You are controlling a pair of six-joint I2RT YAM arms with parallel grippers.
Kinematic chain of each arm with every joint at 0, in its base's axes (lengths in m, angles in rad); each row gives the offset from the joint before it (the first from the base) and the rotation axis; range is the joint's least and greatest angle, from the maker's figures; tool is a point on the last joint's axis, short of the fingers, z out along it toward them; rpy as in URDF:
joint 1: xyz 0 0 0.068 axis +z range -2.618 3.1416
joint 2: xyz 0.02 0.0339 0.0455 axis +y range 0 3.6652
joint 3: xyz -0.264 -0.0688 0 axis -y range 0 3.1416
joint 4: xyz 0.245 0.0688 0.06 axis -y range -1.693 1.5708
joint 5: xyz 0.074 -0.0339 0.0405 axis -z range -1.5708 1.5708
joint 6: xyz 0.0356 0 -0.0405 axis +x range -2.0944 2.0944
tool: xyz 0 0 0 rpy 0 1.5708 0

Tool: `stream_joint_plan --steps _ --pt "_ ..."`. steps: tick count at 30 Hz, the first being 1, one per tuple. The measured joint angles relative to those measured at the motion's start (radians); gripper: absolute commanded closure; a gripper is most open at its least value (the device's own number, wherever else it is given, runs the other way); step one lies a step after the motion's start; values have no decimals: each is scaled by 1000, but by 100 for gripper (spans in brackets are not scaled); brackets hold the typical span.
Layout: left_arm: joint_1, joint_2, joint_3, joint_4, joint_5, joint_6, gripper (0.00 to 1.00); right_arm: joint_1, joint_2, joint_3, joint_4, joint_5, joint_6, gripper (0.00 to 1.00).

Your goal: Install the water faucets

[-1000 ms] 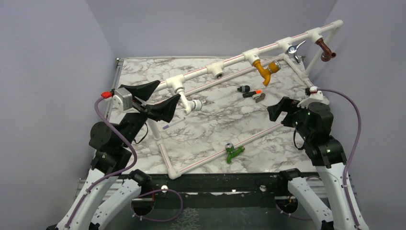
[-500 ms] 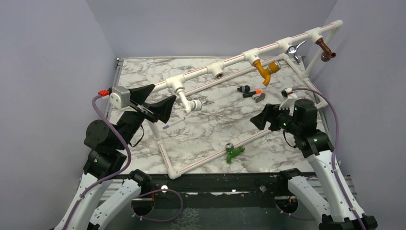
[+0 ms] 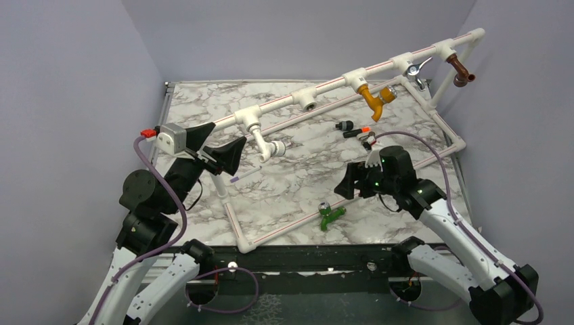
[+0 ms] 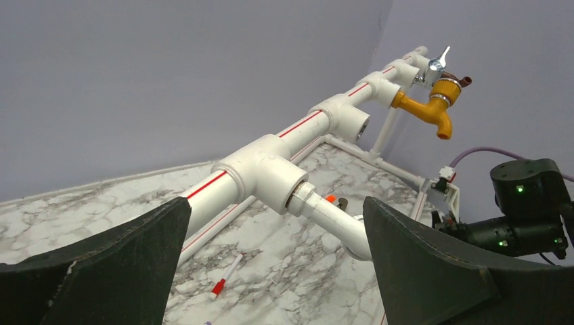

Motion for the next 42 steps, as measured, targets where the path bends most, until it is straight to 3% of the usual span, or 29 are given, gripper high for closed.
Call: stream_joint_plan --steps 20,30,42 --pt "-26 0 0 0 -16 50 1 349 317 0 45 272 52 18" --pt "-26 0 0 -14 -26 55 1 423 421 53 56 338 51 20" --pt "-30 -8 0 -23 -26 55 1 468 486 80 66 387 50 31"
